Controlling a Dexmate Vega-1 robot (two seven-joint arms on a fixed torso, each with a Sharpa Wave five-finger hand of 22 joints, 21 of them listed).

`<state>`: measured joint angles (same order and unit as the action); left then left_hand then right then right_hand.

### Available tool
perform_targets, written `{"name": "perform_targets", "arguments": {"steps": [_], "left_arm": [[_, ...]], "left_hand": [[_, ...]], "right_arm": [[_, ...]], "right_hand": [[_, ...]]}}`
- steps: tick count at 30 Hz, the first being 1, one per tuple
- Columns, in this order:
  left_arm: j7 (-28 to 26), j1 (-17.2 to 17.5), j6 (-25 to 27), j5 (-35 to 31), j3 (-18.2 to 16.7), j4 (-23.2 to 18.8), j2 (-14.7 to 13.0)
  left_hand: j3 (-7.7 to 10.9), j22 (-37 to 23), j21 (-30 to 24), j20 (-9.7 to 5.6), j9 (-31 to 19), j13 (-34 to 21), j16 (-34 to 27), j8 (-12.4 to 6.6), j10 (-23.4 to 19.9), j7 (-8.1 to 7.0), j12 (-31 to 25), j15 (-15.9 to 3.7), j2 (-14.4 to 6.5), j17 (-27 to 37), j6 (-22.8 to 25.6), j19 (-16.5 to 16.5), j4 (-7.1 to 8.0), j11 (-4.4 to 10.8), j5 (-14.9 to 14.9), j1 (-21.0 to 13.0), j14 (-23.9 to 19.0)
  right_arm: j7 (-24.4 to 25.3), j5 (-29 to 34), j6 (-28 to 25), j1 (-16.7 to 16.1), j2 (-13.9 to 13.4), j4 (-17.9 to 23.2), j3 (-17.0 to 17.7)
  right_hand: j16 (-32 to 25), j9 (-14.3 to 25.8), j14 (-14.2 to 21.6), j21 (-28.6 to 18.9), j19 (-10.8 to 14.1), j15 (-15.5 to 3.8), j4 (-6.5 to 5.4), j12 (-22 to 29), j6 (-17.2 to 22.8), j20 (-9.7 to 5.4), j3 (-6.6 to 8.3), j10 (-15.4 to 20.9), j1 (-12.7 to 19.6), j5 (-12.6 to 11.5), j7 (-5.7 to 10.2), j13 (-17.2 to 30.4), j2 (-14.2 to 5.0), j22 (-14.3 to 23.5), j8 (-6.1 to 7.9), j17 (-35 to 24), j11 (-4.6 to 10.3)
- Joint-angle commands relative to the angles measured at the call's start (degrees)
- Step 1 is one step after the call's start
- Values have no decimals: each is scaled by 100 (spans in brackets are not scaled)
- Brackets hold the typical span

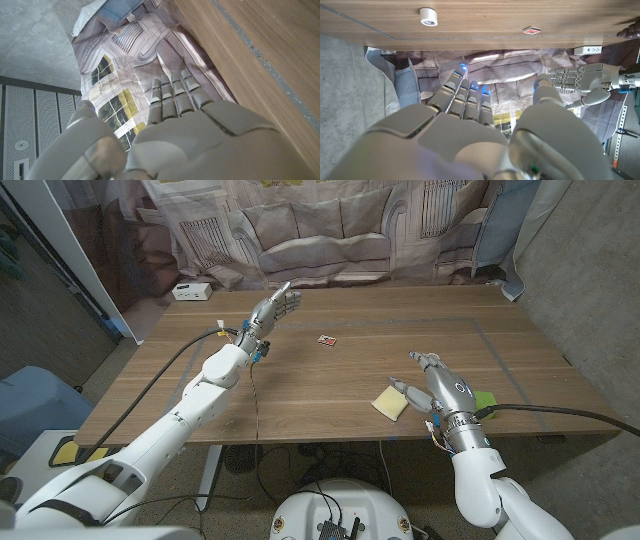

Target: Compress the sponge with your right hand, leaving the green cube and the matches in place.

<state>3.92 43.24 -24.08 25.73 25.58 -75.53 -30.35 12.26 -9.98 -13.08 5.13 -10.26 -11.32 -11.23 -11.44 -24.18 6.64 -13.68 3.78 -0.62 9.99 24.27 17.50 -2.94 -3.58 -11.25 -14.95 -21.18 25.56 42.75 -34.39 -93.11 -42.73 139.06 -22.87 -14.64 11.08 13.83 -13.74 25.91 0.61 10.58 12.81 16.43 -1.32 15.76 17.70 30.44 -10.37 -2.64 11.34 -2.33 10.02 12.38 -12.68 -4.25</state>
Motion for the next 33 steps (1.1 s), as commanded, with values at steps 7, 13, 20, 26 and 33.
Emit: {"name": "perform_targets", "arguments": {"steps": [7, 13, 20, 26, 33], "left_arm": [[91, -52, -111, 69, 7, 197, 74], [141, -76, -149, 77, 15, 254, 83], [181, -68, -204, 98, 0, 263, 70], [188, -55, -217, 109, -11, 249, 60], [166, -22, -166, 108, -19, 172, 25]], "left_hand": [[20, -25, 27, 18, -27, -28, 14, 8, -46, 3, 5, 5, -31, 34, 41, 39, -39, -13, 22, -5, -54], [22, -25, 35, 20, -27, -29, 17, 11, -52, 2, 9, 5, -38, 34, 41, 39, -42, 8, 22, -6, -51], [24, -26, 46, 18, -27, -30, 19, 12, -54, -1, 16, 8, -45, 33, 47, 41, -47, -7, 23, -9, -52], [25, -26, 51, 19, -27, -30, 19, 14, -56, 0, 21, 6, -50, 33, 49, 44, -50, -20, 24, -10, -54], [26, -27, 59, 26, -27, -30, 20, 16, -67, -3, 23, 2, -56, 33, 51, 47, -53, -18, 25, -11, -56]], "right_arm": [[-689, 657, -1054, 513, -204, 260, -648], [-1015, 924, -1291, 734, -276, 294, -901], [-1480, 1392, -1630, 999, -261, 307, -1235], [-1681, 1488, -1675, 1051, -265, 351, -1273], [-1846, 1538, -1667, 1131, -243, 325, -1301]], "right_hand": [[-51, 32, 183, -24, 180, 17, -28, 36, 50, 93, 40, 183, 221, -11, -82, 21, 140, 10, 10, -26, 26], [-83, 33, 276, -44, 286, -4, -48, 44, 108, 101, 32, 258, 277, -12, -95, 20, 195, 12, 25, -32, 41], [-139, 34, 437, -97, 507, 3, -68, 59, 84, 90, 16, 399, 362, -17, -155, 12, 278, 14, 6, -41, 85], [-242, 36, 699, -163, 785, 7, -108, 76, 67, 83, -6, 584, 423, -29, -247, 0, 331, 17, -8, -66, 101], [-382, 37, 1046, -239, 1127, -55, -143, 113, 195, 53, -27, 876, 491, -38, -316, -9, 358, 19, 29, -95, 82]]}}
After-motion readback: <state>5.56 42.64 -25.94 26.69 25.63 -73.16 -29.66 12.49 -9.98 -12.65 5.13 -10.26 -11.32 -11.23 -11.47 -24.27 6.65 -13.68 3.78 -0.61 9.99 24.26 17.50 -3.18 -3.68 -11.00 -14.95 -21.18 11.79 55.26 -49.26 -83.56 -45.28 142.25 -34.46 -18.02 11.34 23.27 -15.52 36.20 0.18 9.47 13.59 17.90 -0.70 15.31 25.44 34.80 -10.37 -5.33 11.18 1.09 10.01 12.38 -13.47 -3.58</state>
